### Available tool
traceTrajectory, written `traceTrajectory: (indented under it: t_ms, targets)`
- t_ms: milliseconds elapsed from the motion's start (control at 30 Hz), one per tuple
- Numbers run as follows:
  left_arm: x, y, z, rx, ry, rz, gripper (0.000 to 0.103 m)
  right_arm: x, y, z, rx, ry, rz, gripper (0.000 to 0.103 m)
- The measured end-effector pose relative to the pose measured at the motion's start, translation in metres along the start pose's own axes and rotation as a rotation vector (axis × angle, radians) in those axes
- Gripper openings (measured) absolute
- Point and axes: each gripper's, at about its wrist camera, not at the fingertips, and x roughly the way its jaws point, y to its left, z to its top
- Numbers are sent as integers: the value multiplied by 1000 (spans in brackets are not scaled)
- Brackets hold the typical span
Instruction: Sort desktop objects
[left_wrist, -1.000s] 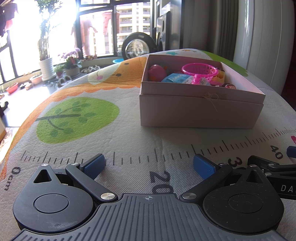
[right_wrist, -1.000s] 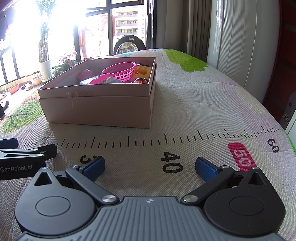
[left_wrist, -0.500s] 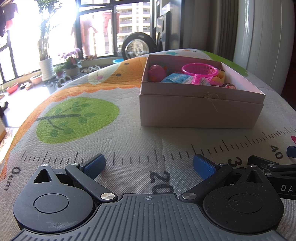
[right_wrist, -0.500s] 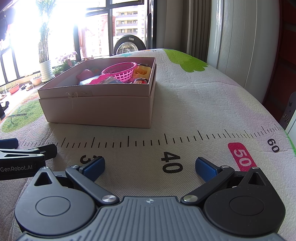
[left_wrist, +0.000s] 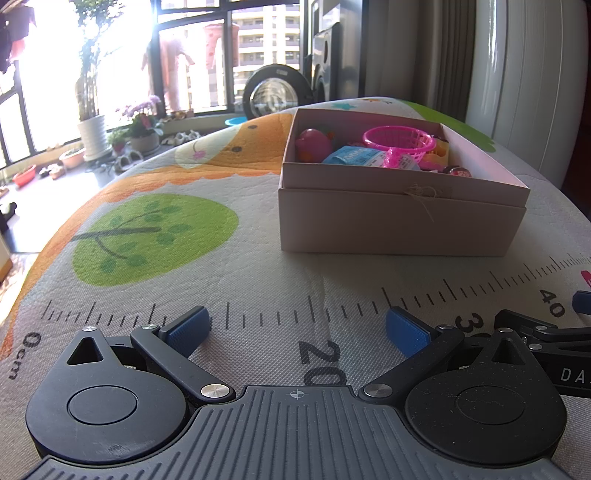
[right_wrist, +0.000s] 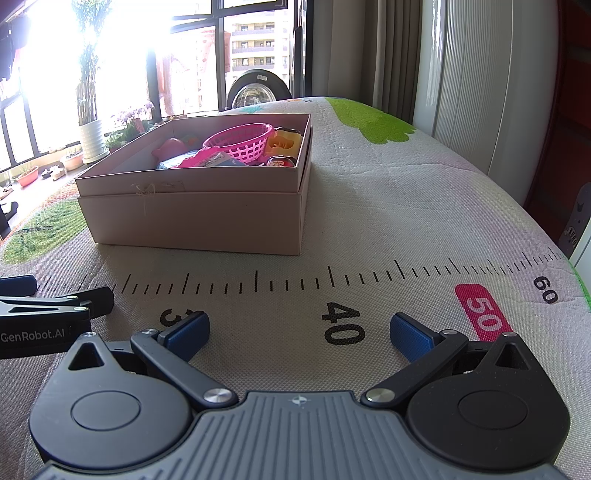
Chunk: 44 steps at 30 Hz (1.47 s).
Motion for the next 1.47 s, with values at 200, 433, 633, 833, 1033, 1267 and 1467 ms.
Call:
traceTrajectory:
  t_ms: [200,433,633,833,1033,1267,1467]
  targets:
    - [0,0,0,0,0,0,103,0,0,0,0,0,0,103]
    - [0,0,0,0,0,0,103,0,0,0,0,0,0,103]
    - [0,0,0,0,0,0,103,0,0,0,0,0,0,103]
    - [0,0,0,0,0,0,103,0,0,0,0,0,0,103]
    - [0,0,0,0,0,0,103,0,0,0,0,0,0,103]
    - [3,0,3,-10,21,-2,103,0,0,0,0,0,0,103]
    - [1,-4,5,-18,45,34,103,0,0,0,-1,0,-1,103]
